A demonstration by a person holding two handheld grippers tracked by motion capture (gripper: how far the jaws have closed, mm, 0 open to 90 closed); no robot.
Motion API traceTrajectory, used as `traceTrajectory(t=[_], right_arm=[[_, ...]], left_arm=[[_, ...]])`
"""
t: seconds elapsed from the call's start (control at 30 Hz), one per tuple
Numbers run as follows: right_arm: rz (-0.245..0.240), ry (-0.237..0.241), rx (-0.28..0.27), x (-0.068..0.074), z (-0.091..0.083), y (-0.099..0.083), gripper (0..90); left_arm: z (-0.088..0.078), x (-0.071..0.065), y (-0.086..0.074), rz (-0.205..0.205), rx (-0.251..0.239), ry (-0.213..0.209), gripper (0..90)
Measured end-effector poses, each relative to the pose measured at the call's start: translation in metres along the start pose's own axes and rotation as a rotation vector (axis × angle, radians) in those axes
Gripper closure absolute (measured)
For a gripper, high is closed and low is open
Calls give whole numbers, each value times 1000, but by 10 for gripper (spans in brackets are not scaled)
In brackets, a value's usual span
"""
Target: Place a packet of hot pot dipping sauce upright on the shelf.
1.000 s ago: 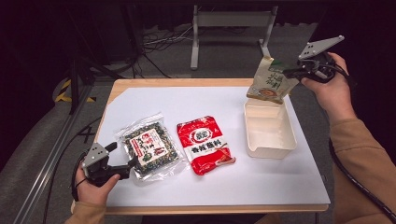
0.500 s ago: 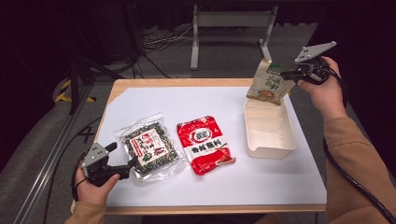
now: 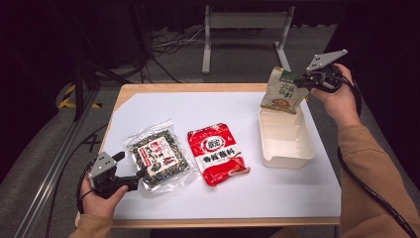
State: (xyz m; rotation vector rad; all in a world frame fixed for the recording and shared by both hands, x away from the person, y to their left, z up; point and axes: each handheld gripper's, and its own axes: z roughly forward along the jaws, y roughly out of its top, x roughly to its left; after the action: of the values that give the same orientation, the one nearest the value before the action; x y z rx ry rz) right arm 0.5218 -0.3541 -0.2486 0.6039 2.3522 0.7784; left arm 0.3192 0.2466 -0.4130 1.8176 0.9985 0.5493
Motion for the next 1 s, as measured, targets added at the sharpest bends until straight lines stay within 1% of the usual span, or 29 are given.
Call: traceTrajectory(t=[0.13, 0.23, 0.33, 0.57, 0.67, 0.77, 0.83, 0.87, 1.0], right_arm=[[-1, -3, -4, 0, 1, -1, 891], [-11, -2, -4, 0, 3, 0, 891], [-25, 6, 3, 2, 7, 1, 891], [-32, 23, 5, 6, 14, 2, 890], [-55, 32, 50, 8, 20, 0, 889], [-52, 46, 76, 10, 27, -5, 889], [-46, 47, 78, 10, 29, -8, 889], [-31, 55, 75, 10, 32, -12, 889], [-20, 64, 76, 10, 34, -16, 887]], left_arm=[[0, 0, 0, -2, 0, 1, 58], [0, 0, 0, -1, 0, 1, 58], [0, 0, 0, -2, -1, 2, 58], [-1, 0, 0, -3, -1, 1, 58], [-1, 0, 0, -5, -3, 2, 58], [-1, 0, 0, -4, -4, 2, 58], [-1, 1, 0, -4, -4, 2, 57], [-1, 1, 0, -3, -2, 1, 57], [1, 0, 0, -1, 0, 0, 57]])
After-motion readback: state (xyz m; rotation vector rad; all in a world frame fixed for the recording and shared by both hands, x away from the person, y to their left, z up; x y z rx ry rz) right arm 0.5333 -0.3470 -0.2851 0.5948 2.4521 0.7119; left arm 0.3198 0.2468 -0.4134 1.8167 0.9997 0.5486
